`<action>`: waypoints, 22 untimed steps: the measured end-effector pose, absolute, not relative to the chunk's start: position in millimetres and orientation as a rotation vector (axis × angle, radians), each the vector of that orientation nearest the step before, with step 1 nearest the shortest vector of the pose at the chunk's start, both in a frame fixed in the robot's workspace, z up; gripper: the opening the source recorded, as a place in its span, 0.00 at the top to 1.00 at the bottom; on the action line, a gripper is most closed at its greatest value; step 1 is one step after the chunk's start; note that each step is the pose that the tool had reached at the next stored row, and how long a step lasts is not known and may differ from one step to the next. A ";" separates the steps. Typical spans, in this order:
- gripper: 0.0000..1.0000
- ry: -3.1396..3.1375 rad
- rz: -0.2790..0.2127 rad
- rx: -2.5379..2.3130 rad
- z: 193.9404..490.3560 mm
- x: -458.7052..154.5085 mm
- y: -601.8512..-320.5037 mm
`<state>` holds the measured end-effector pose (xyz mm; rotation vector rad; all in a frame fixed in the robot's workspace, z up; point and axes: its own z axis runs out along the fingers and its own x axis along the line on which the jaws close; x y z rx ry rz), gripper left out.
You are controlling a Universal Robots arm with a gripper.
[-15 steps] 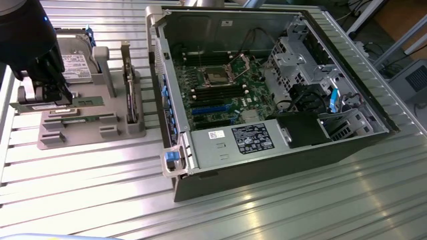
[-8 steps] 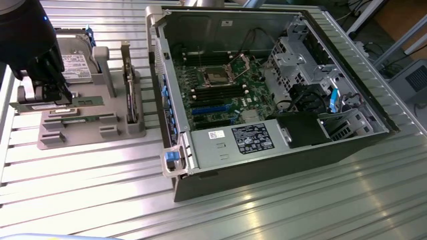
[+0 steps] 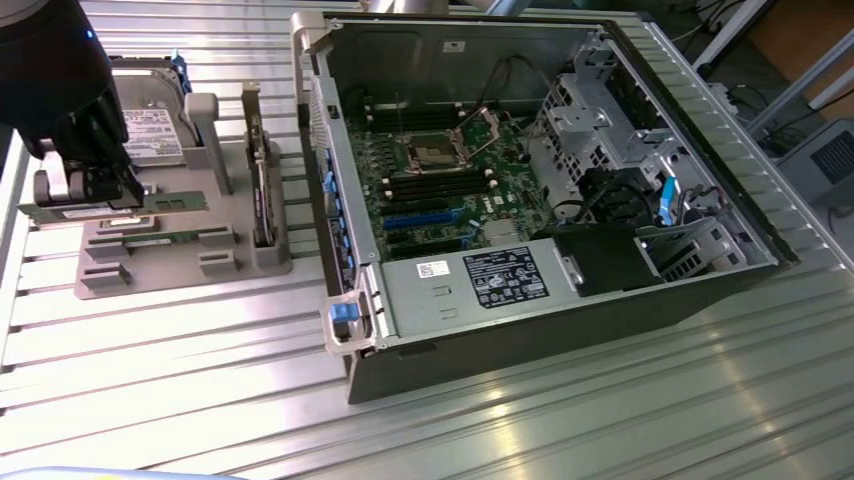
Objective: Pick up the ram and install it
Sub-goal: 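Pick up the ram and move it above insertion slot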
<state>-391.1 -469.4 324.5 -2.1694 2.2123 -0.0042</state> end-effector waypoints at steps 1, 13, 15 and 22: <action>0.88 2.212 -0.004 -2.169 324.8 -391.1 -469.4; 0.88 2.212 -0.004 -2.169 329.0 -391.1 -469.4; 0.88 2.212 -0.004 -2.169 330.0 -391.1 -469.4; 0.88 2.212 -0.004 -2.169 332.1 -391.1 -469.4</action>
